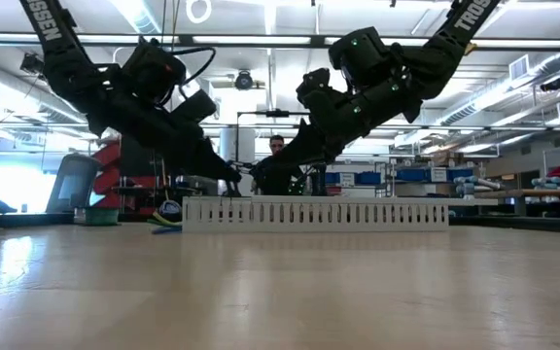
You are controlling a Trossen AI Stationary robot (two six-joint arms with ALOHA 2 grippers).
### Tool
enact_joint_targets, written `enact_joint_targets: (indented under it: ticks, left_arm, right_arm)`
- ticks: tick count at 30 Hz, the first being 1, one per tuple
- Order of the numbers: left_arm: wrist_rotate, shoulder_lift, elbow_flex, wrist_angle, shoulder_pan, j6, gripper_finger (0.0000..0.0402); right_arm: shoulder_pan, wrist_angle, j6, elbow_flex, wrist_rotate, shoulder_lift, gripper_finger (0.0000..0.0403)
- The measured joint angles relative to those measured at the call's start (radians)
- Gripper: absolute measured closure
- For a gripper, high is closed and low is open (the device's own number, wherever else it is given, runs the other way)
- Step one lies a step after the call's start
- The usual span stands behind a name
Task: Ziptie cables
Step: Close the white cable duct
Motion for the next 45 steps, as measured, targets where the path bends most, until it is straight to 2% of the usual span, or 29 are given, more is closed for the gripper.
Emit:
enact_joint_targets:
  ticks: [5, 10, 13, 15, 21, 26, 30, 32, 38, 41, 45]
  left_arm:
    - [0.007, -0.165, 0.0, -0.104, 0.001, -0.003, 0.0219]
    - [0.008, -0.343, 0.0, -0.386, 0.001, -0.008, 0.0218]
    - [0.019, -0.389, 0.0, -0.526, 0.001, -0.061, 0.0218]
    - [0.063, -0.391, -0.001, -0.559, 0.001, -0.13, 0.0217]
    - [0.085, -0.307, -0.011, -0.544, 0.001, -0.186, 0.0198]
    - [0.079, -0.174, -0.01, -0.429, 0.001, -0.242, 0.0145]
    - [-0.002, -0.079, -0.008, -0.339, 0.001, -0.269, 0.01]
    - [0.0, -0.056, -0.008, -0.308, 0.002, -0.269, 0.0086]
    - [0.099, -0.047, -0.006, -0.233, -0.001, -0.299, 0.0076]
    - [0.125, -0.047, -0.006, -0.193, -0.001, -0.372, 0.0076]
    - [0.124, -0.047, -0.006, -0.17, -0.001, -0.332, 0.0076]
  right_arm:
    - [-0.009, -0.019, 0.001, 0.0, 0.0, 0.0, 0.0403]
    - [-0.014, -0.026, 0.002, 0.0, 0.0, 0.0, 0.0403]
    - [-0.014, -0.026, 0.002, 0.0, 0.0, 0.0, 0.0403]
    - [-0.014, -0.026, 0.002, 0.0, 0.0, 0.0, 0.0403]
    - [-0.015, -0.026, 0.02, 0.0, 0.0, 0.0, 0.0403]
    - [-0.012, -0.026, 0.029, 0.0, 0.0, 0.0, 0.0403]
    - [-0.002, -0.028, 0.029, 0.0, 0.0, 0.0, 0.0403]
    - [0.0, -0.031, 0.029, 0.0, -0.001, 0.0, 0.0403]
    - [0.0, -0.035, 0.029, 0.0, -0.001, 0.0, 0.0403]
    - [0.0, -0.033, 0.028, 0.0, 0.0, 0.0, 0.0403]
    - [0.0, -0.033, 0.027, 0.0, 0.0, 0.0, 0.0403]
